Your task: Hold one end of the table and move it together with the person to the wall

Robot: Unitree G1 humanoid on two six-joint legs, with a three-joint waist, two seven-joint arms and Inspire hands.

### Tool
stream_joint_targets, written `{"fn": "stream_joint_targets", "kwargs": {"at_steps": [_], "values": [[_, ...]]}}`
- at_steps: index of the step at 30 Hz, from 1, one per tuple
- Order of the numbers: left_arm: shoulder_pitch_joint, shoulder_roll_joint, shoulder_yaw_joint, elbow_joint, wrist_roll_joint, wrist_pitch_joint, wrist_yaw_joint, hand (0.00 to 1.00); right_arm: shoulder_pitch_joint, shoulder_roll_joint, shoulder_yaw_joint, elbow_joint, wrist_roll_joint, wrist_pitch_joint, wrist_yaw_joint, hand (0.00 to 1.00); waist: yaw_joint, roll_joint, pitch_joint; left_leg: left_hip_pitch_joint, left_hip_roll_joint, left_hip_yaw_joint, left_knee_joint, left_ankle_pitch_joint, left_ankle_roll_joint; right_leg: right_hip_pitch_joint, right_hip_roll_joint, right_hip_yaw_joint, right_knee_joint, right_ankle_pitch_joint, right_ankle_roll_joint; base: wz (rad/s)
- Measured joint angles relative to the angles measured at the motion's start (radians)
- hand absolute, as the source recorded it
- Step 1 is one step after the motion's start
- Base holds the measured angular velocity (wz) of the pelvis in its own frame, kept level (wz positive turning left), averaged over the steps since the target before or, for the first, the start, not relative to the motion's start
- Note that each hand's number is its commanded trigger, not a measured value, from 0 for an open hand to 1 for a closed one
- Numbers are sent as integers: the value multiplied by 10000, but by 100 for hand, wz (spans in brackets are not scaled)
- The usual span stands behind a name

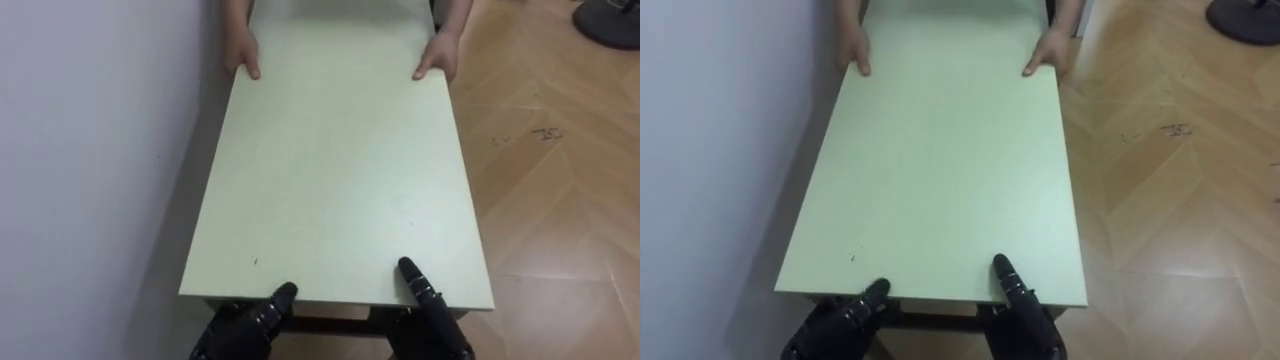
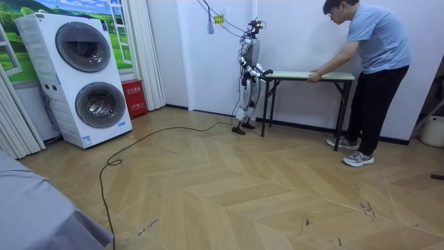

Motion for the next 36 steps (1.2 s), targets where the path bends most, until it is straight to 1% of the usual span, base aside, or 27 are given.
{"fn": "stream_joint_targets", "kwargs": {"at_steps": [2, 4, 7, 8, 14, 19, 22, 27, 29, 31, 34, 36], "values": [[1, 15, 7, 215, 387, 1, -31, 0, -59, -203, -7, 15, -637, 2, 453, 0, -6, -42, 8, 21, 45, 10, -75, -2, -3, 19, 52, -14, -65, -1, 1, 0], [12, 34, -9, 304, 536, 6, -51, 0, -89, -285, -3, 17, -883, 4, 760, 0, -14, -130, 17, 3, 65, 25, -110, 18, -39, 32, 77, -37, -155, 1, 2, -5], [7, 38, -48, 538, 776, 9, -172, 0, -102, -306, 0, 164, -1111, 54, 949, 0, -25, -224, -45, -29, 120, 32, -110, 53, -125, 73, 119, -208, -152, 3, 1, 0], [6, 43, -47, 599, 876, 7, -228, 0, -113, -323, -3, 278, -1123, 88, 1102, 0, -29, -246, -53, -36, 138, 33, -99, 71, -155, 78, 132, -247, -152, 6, 0, 0], [13, 53, -46, 853, 913, -10, -414, 0, -84, -352, -22, 325, -1062, 99, 1743, 0, -125, -252, -51, -18, 225, 37, -88, 138, -257, 99, 193, -355, -148, 50, -74, 0], [4, 55, -46, 886, 935, -50, -447, 0, -50, -374, -7, 344, -1075, 137, 2016, 0, -264, -252, -51, 4, 254, 36, -90, 151, -277, 119, 222, -371, -150, 70, -104, 0], [-14, 58, -41, 908, 1022, -63, -576, 0, 16, -413, -18, 344, -1077, 146, 2153, 0, -268, -250, -50, 22, 259, 37, -98, 151, -278, 138, 221, -451, -155, 71, -105, 0], [-20, 59, -42, 992, 1020, -65, -689, 0, 77, -442, -30, 347, -1062, 170, 2308, 0, -269, -233, -36, 44, 261, 34, -127, 150, -278, 144, 221, -454, -164, 71, -105, 0], [-20, 58, -43, 1075, 1019, -65, -694, 0, 107, -449, -31, 364, -1059, 193, 2343, 0, -270, -211, -5, 160, 261, 34, -190, 149, -280, 240, 221, -459, -175, 71, -105, 0], [-63, 53, -43, 1193, 1021, -67, -698, 0, 106, -448, -45, 396, -1061, 197, 2417, 0, -269, -181, 4, 164, 262, 34, -210, 149, -280, 238, 222, -461, -176, 71, -105, 0], [-83, 54, -37, 1364, 1024, -67, -697, 0, 96, -445, -80, 559, -1109, 202, 2563, 0, -259, -154, -3, 172, 263, 17, -231, 150, -280, 244, 221, -499, -176, 71, -105, 0], [-81, 51, -16, 1380, 1257, -67, -692, 0, 43, -439, -147, 802, -1432, 204, 2598, 0, -260, -159, -2, 166, 268, 15, -235, 150, -281, 233, 221, -543, -177, 71, -105, 0]]}}
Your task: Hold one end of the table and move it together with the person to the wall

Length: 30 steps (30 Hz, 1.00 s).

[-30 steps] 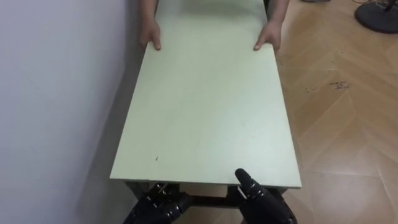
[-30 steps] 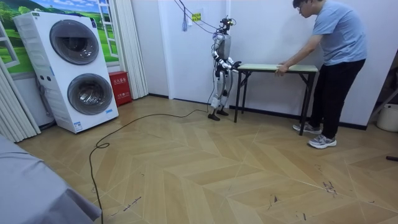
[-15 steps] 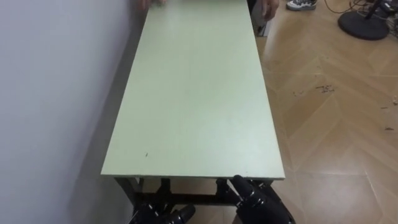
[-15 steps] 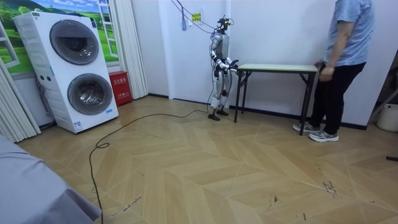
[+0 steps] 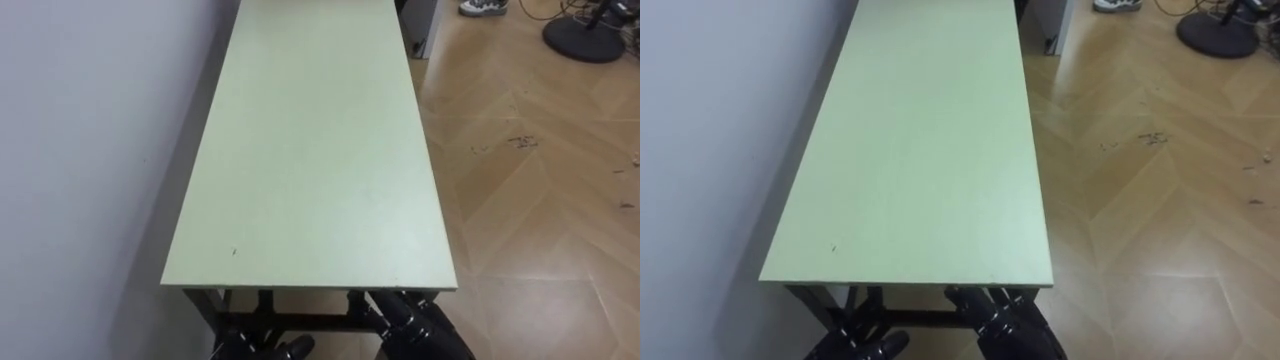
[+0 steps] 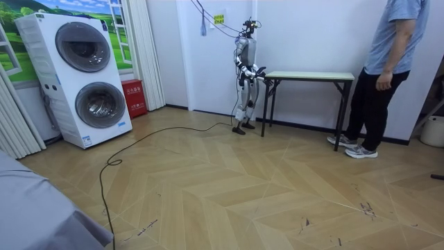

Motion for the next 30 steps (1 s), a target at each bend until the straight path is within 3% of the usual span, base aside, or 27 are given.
{"fn": "stream_joint_targets", "kwargs": {"at_steps": [9, 12, 15, 17, 24, 30], "values": [[-47, -16, 152, 414, 561, -156, 144, 0, -20, -43, -663, 546, -2580, -146, -292, 0, -127, -32, -6, -26, -11, 26, -40, -1, -3, 28, -6, -239, -147, 11, -14, 0], [12, 78, 296, 813, 1420, -400, 262, 0, -146, -75, -894, 980, -4907, -290, -647, 0, -231, -101, -51, 124, 15, 125, -117, 5, -12, 101, 1, -195, -145, 12, -15, -8], [50, 301, 372, 1149, 1574, -599, 567, 0, -205, -160, -1022, 1435, -6603, -463, -1379, 0, -278, -203, -46, 201, 40, 141, -159, -6, -29, 166, 18, -234, -152, 14, -19, -3], [-98, 373, 458, 1959, 1806, -816, 814, 0, -585, -212, -1051, 2404, -7455, -556, -2039, 0, -280, -294, -18, 291, 54, 145, -185, -11, -39, 227, 33, -194, -154, 19, -26, -5], [-120, 368, 1015, 3811, 2011, -963, 1431, 0, -1060, -277, -1482, 4472, -8595, -907, -3530, 0, -247, -324, -34, 332, 91, 239, -213, -17, -51, 209, 53, -175, -158, 32, -47, -4], [-137, 129, 2069, 4748, 2962, -1053, 2177, 0, -1146, -264, -2048, 6192, -8618, -944, -4118, 0, -223, -241, -19, 365, 89, 252, -226, -21, -56, 225, 50, -213, -182, 33, -47, -2]]}}
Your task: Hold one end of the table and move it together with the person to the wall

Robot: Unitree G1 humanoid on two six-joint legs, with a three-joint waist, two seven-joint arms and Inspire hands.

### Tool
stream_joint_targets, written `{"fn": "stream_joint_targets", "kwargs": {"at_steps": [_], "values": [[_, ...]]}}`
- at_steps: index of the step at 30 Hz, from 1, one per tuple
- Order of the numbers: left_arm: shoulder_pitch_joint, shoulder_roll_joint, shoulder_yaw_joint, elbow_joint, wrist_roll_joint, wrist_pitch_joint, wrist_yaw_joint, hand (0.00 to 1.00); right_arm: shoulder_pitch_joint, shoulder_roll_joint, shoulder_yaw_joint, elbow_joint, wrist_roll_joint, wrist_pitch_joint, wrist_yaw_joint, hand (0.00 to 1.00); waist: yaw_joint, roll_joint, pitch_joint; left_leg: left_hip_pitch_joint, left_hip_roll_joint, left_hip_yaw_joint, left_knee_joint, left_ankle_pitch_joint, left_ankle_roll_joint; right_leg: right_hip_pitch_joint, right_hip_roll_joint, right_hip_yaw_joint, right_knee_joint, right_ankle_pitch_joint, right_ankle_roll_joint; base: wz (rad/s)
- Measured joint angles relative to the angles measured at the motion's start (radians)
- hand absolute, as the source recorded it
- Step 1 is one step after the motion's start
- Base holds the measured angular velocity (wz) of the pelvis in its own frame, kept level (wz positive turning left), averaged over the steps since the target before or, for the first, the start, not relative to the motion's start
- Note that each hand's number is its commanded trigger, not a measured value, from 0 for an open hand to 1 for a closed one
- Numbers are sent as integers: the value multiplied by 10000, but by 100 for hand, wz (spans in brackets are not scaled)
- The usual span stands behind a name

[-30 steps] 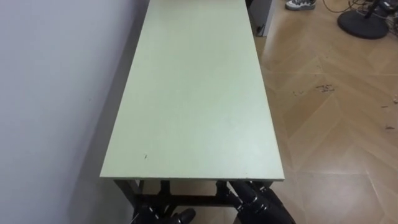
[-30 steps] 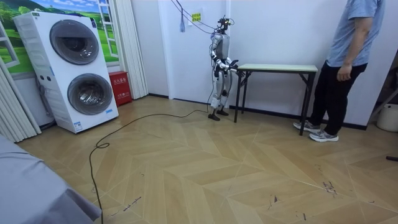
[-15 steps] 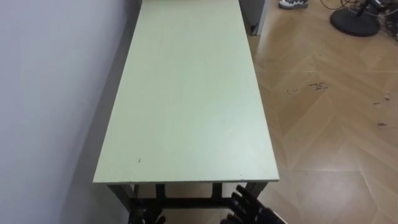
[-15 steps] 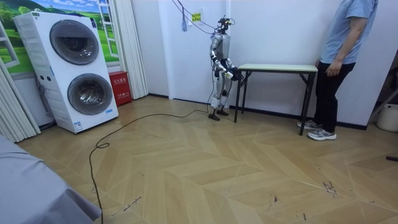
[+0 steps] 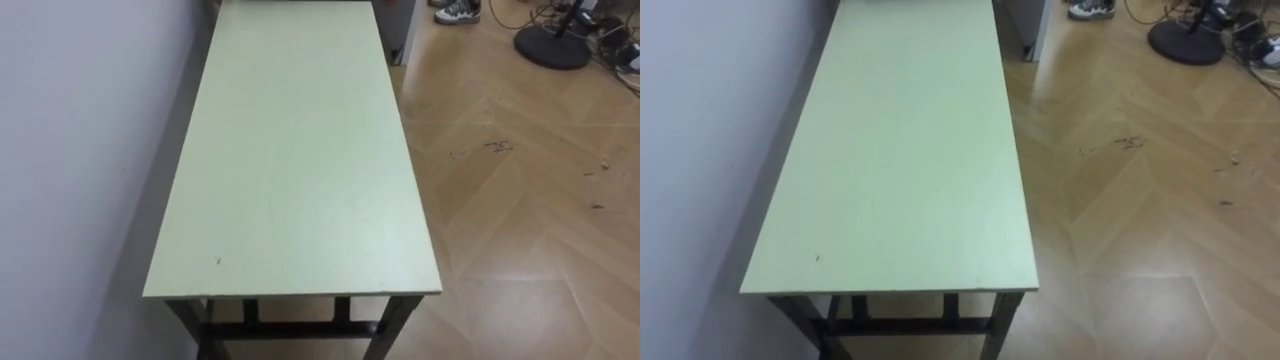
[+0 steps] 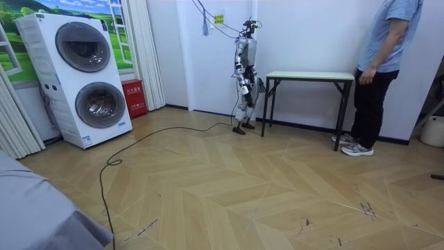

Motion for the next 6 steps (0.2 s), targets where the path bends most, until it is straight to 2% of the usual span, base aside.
{"fn": "stream_joint_targets", "kwargs": {"at_steps": [2, 6], "values": [[-39, -15, 157, 387, 332, -111, 240, 0, 2, 32, -242, 319, -3, -18, -178, 0, -43, 81, -59, 5, 8, -1, -4, -5, -10, 2, 9, 3, 2, 5, -8, -7], [-69, -64, 452, 966, 848, -119, 810, 0, -13, 78, -605, 855, -19, -58, -518, 0, -80, 117, -69, 158, -1, -5, -70, -9, -15, 131, 15, -3, -159, 33, -23, -1]]}}
